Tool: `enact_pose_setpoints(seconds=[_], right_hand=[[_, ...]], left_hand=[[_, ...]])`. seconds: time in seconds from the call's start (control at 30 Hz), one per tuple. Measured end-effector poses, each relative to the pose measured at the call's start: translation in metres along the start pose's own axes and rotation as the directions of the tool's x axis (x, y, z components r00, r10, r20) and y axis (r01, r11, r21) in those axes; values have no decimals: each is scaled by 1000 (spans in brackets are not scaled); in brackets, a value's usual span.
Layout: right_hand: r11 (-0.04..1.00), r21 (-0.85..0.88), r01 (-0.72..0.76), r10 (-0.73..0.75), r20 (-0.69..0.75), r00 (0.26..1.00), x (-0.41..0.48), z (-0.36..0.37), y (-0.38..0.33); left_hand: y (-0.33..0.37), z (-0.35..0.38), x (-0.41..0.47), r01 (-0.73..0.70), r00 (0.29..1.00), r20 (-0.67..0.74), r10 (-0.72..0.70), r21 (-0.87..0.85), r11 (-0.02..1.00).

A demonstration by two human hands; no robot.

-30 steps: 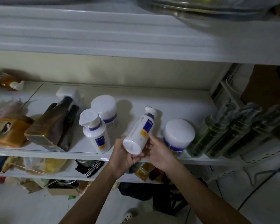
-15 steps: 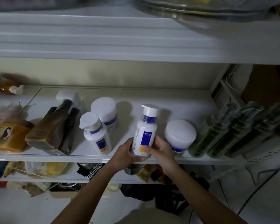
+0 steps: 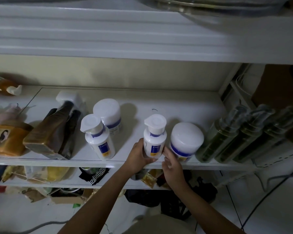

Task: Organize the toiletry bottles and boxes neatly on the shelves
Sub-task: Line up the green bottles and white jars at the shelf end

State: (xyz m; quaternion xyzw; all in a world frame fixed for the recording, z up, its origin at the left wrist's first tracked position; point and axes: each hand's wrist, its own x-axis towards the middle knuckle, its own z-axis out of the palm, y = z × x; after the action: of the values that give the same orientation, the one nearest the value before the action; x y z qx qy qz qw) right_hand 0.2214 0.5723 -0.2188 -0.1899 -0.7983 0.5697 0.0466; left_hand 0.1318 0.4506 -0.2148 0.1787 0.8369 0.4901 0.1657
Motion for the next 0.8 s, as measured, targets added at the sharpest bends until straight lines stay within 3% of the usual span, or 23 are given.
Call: enact_pose_setpoints(seconds=[0.13,0.33,0.8], right_hand=[[999,-34,-22,22,9,1000,-2,-2,2],[997,-63,32,-34,-25,999,-10,-7,6],[985,138,-101,115,-101,988,-22,-8,4]], left_hand=[[-2,-7,-6,33,999,-6,-34,-122,992],[6,-5,-8,-1,1000,24,2,-32,999],[11,3,-6,-5,999,42,3,51,999]])
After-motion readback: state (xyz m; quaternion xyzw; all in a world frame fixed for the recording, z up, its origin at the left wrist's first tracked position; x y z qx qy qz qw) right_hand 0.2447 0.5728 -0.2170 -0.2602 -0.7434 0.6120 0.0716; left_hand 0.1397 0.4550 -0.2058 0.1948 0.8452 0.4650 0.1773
